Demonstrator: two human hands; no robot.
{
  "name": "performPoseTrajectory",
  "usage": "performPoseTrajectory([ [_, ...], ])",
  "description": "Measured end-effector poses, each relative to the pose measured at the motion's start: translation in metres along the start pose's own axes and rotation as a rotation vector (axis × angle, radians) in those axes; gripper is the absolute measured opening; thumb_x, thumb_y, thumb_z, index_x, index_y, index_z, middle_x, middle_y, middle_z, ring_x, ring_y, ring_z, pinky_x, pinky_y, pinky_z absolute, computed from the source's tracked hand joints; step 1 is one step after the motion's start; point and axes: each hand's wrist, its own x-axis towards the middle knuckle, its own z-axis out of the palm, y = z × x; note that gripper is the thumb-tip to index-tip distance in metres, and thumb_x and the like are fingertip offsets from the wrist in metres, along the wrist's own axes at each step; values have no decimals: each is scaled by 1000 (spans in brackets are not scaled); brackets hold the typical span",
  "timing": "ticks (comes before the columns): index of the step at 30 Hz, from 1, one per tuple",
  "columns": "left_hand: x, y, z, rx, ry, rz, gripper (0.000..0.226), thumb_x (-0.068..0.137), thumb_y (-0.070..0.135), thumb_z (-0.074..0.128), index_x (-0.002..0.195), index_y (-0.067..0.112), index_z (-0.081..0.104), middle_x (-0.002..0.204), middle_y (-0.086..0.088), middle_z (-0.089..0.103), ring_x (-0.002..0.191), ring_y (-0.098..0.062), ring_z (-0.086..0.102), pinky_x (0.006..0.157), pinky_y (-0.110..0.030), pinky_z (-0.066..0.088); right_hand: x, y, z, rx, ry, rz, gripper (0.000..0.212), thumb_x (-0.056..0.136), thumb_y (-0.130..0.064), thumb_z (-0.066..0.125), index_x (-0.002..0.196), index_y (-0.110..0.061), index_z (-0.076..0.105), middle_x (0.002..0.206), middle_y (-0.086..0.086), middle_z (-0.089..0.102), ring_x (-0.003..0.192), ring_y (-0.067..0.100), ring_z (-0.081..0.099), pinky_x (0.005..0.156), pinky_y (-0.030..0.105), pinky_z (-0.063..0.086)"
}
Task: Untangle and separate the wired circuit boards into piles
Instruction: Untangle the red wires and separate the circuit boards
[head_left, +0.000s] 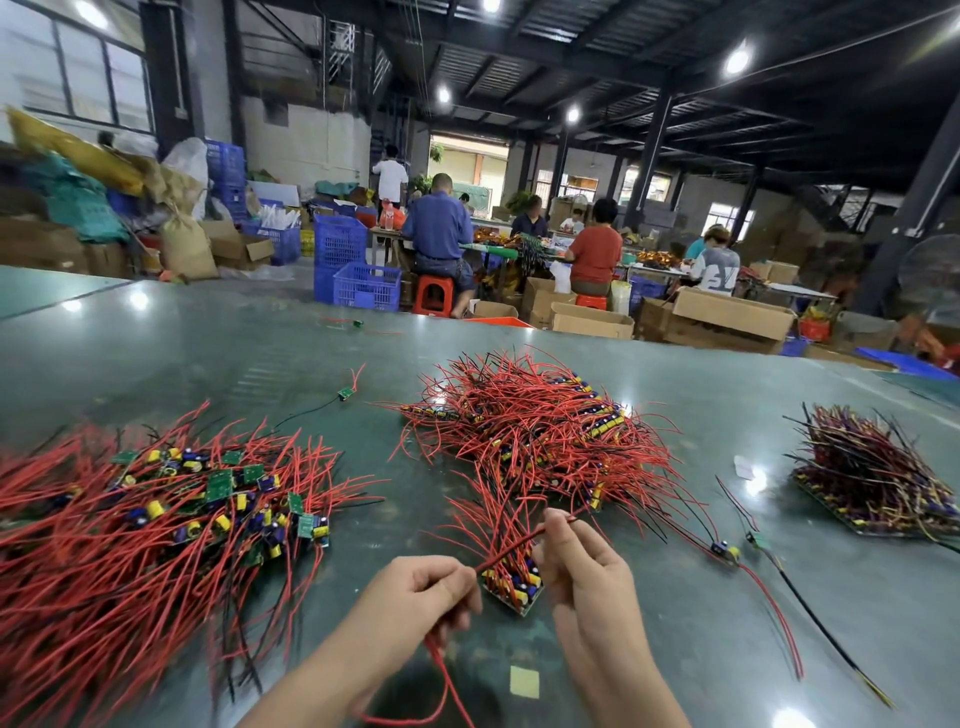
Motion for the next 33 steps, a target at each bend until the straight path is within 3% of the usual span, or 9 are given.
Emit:
performPoseTrajectory([
  [2, 0, 0, -3, -11, 16, -7, 40, 95, 18, 52, 58, 18, 66, 53, 3, 56, 44, -6, 44, 46, -16, 39, 2, -2, -4, -155, 41, -115, 5, 69, -15, 72, 68, -17, 77, 59, -4, 64, 55, 2, 54, 55, 10, 46],
  [5, 1, 0, -6, 1, 48, -1, 42, 95, 15, 52, 56, 18, 66, 52, 3, 56, 42, -6, 43, 45, -16, 37, 6, -6, -10, -144, 102, -173, 9, 65, -20, 73, 72, -21, 77, 65, -4, 69, 58, 0, 58, 58, 10, 48],
  [12, -1, 0, -3, -5, -107, -40, 35, 95, 22, 51, 64, 19, 66, 55, 5, 59, 45, -4, 45, 47, -14, 37, 10, -7, -8, 188, 140, 50, 9, 63, -11, 67, 59, -13, 75, 55, -4, 62, 46, 1, 54, 50, 12, 49],
  [16, -5, 5, 3, -80, -231, -48, 27, 84, 37, 55, 66, 21, 67, 58, 6, 59, 47, -3, 44, 48, -14, 34, 12, -7, -9, 295, 172, 85, 10, 63, -11, 66, 72, -8, 70, 52, -3, 56, 43, 2, 51, 47, 11, 48],
  [22, -1, 4, 2, -538, -265, -160, 34, 90, 16, 44, 71, 7, 71, 62, -6, 56, 52, -13, 50, 51, -22, 43, 15, -5, -15, 99, 140, 60, 14, 70, -18, 68, 81, -9, 70, 54, -4, 54, 45, 2, 46, 45, 13, 45],
  [26, 5, 3, -10, -931, -138, -162, 33, 76, 5, 42, 82, 2, 75, 74, -10, 64, 63, -21, 63, 56, -30, 54, 19, -4, -17, 73, 124, 206, 11, 88, -15, 60, 95, -12, 68, 68, -4, 67, 51, 8, 44, 41, 16, 41],
  [29, 8, 2, -16, -999, 38, -68, 30, 76, 2, 49, 81, 12, 77, 88, -6, 73, 76, -17, 69, 71, -33, 49, 16, 0, -14, 19, 41, 311, 18, 86, -2, 57, 100, -8, 65, 66, -1, 67, 49, 8, 44, 39, 17, 38],
  [31, 9, 2, -17, -1015, 127, -29, 28, 73, 2, 52, 77, 16, 75, 92, -2, 74, 74, -13, 68, 70, -30, 45, 12, 5, -10, -19, -27, 359, 20, 83, 1, 58, 100, -6, 67, 67, 1, 67, 47, 8, 46, 39, 17, 38],
  [33, 9, 1, -16, -1076, 156, -20, 25, 72, 2, 54, 71, 17, 74, 94, -3, 74, 74, -15, 67, 63, -26, 53, 9, 8, -7, -50, -80, 385, 20, 83, 3, 57, 98, -5, 69, 69, 2, 68, 47, 8, 48, 41, 17, 40],
])
